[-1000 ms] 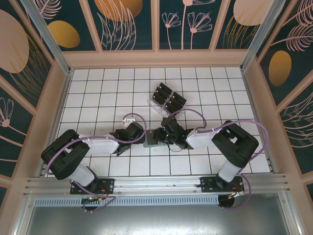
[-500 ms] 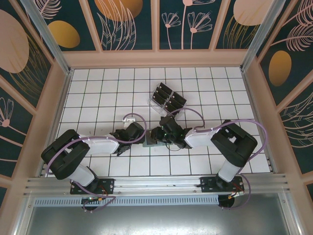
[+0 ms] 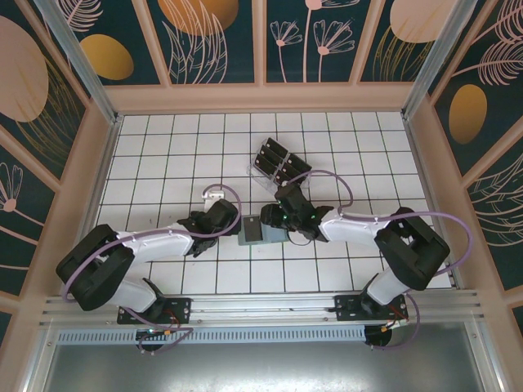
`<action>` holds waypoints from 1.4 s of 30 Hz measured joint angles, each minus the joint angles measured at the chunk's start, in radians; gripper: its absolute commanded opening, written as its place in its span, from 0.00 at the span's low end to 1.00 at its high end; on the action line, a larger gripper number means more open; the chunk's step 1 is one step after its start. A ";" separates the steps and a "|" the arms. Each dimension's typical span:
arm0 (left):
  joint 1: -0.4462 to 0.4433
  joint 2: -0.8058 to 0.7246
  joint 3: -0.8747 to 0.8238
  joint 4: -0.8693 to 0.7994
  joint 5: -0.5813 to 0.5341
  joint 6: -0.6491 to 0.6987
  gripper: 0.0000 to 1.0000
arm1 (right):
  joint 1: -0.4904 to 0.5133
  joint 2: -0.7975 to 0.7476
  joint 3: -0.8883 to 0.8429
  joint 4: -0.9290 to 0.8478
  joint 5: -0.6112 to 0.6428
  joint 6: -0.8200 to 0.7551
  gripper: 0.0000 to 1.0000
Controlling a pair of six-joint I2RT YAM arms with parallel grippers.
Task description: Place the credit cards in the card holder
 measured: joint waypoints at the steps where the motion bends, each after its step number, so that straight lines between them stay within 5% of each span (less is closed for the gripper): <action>1: 0.000 -0.002 0.003 0.000 0.008 0.002 0.99 | -0.005 0.000 0.000 -0.016 0.008 -0.010 0.40; 31: 0.000 -0.004 0.011 0.001 0.077 0.002 0.98 | -0.015 -0.001 -0.001 -0.096 0.077 -0.063 0.40; 42: 0.000 0.003 0.011 0.008 0.077 0.002 0.99 | -0.015 0.010 -0.005 -0.087 0.065 -0.062 0.33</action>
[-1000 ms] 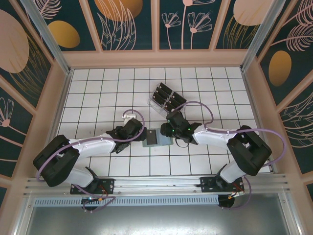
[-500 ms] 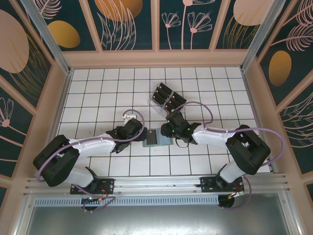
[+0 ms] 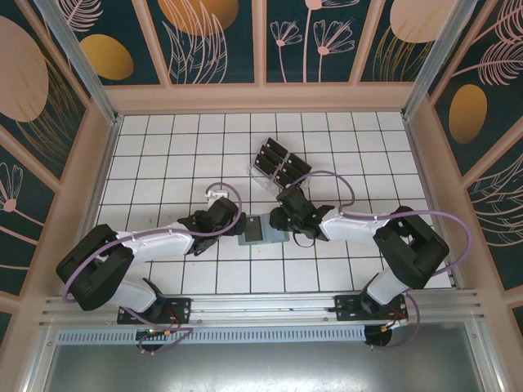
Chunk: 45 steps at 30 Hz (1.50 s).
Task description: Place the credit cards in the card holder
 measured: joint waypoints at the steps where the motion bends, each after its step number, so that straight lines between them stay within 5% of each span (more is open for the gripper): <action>1: 0.000 0.000 0.000 0.000 0.000 0.000 0.98 | 0.002 0.001 0.000 0.002 -0.003 0.000 0.32; 31: 0.000 0.000 0.000 0.001 0.000 0.000 0.98 | 0.006 0.026 0.000 0.016 -0.019 -0.012 0.34; 45: 0.000 0.004 0.000 0.005 0.004 0.000 0.98 | 0.002 0.056 -0.035 0.166 -0.142 0.044 0.34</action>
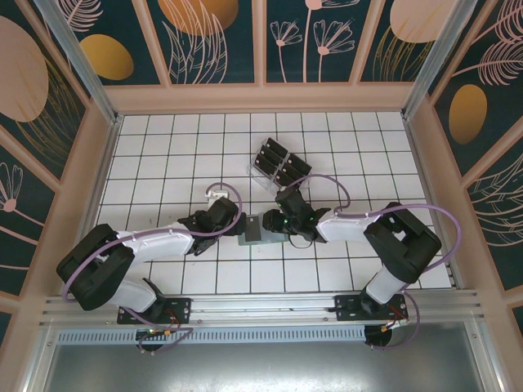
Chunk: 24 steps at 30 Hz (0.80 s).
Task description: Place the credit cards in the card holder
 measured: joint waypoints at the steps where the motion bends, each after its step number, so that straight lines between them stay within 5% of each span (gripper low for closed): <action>1: 0.000 0.000 0.000 0.002 0.000 0.000 0.98 | -0.002 0.000 -0.007 0.019 -0.013 0.008 0.34; 11: 0.000 -0.001 -0.012 0.016 0.003 -0.002 0.98 | -0.003 0.005 -0.019 0.125 -0.084 0.063 0.34; 16: 0.000 -0.033 -0.039 0.018 -0.009 -0.013 0.98 | 0.006 0.005 -0.012 0.133 -0.090 0.077 0.44; 24: 0.000 -0.099 -0.058 0.012 -0.059 -0.041 0.99 | 0.059 0.074 0.095 0.153 -0.114 0.084 0.46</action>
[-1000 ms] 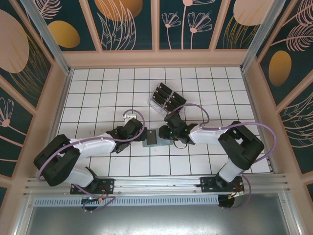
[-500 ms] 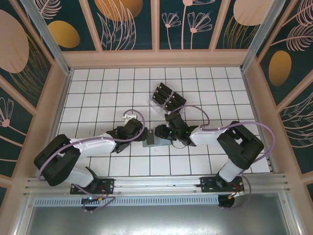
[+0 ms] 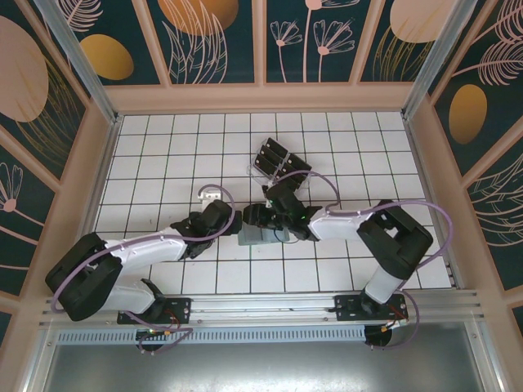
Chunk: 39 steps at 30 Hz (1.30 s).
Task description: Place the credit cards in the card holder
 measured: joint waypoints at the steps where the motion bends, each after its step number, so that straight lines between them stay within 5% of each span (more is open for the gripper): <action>1: 0.003 -0.005 -0.006 -0.003 -0.006 -0.003 0.98 | 0.002 0.017 0.010 0.005 -0.004 0.002 0.46; 10: 0.004 -0.024 -0.024 -0.017 -0.025 -0.016 0.99 | -0.013 0.006 0.043 -0.050 -0.016 -0.023 0.46; 19: 0.004 -0.003 -0.020 -0.017 -0.009 -0.016 0.99 | -0.208 -0.152 0.230 -0.330 0.081 -0.263 0.43; 29: 0.004 0.015 0.002 -0.017 0.011 -0.015 0.99 | -0.264 0.014 0.535 -0.673 0.248 -0.582 0.39; 39: 0.004 0.021 0.006 -0.017 0.013 -0.013 0.99 | -0.262 0.114 0.562 -0.793 0.328 -0.681 0.36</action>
